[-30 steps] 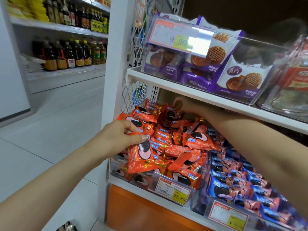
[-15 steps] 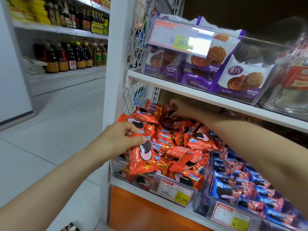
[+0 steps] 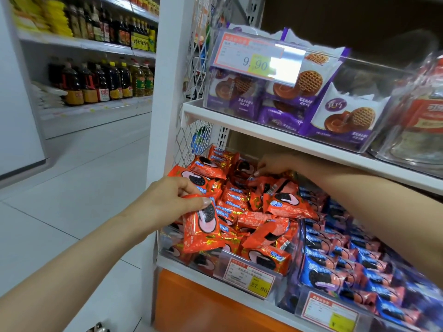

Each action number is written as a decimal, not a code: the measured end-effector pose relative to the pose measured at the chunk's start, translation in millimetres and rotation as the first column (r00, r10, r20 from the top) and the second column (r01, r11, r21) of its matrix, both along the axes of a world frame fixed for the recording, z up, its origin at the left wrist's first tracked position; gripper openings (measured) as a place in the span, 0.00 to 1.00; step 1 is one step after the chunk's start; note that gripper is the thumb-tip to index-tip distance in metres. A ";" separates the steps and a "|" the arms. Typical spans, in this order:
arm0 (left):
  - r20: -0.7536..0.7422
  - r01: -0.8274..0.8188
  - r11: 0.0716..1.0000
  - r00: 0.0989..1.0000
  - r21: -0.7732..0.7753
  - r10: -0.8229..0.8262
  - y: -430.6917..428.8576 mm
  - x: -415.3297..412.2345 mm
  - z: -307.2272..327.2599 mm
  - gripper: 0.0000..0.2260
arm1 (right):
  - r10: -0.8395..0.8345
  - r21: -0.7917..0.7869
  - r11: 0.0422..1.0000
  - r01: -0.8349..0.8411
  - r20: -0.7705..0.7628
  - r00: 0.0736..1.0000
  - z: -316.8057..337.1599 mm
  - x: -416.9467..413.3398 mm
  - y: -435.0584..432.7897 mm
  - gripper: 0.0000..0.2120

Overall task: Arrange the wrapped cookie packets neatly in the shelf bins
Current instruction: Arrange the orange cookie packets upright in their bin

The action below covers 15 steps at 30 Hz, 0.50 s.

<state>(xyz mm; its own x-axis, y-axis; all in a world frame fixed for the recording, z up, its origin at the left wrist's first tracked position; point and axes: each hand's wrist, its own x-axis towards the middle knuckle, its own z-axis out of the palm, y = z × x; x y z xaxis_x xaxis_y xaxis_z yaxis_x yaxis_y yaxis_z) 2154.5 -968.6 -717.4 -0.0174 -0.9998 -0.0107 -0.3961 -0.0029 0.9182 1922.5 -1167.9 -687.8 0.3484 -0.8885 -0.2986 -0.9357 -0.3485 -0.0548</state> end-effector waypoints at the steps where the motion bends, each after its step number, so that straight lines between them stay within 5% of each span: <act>1: 0.000 0.002 1.000 1.000 0.001 -0.002 0.4 -0.4 0.1 0.06 | 0.000 -0.003 1.000 0.000 -0.025 1.000 -0.9 -2.8 0.4 0.16; 11: -0.027 -0.011 1.000 1.000 0.003 0.011 0.7 1.4 -1.9 0.08 | -0.051 0.047 0.998 0.039 0.264 0.963 9.1 -4.8 7.2 0.09; 15: -0.028 -0.008 1.000 1.000 0.001 0.008 0.3 0.7 -0.9 0.07 | -0.064 -0.045 0.995 0.085 0.359 0.931 5.1 -0.5 7.6 0.10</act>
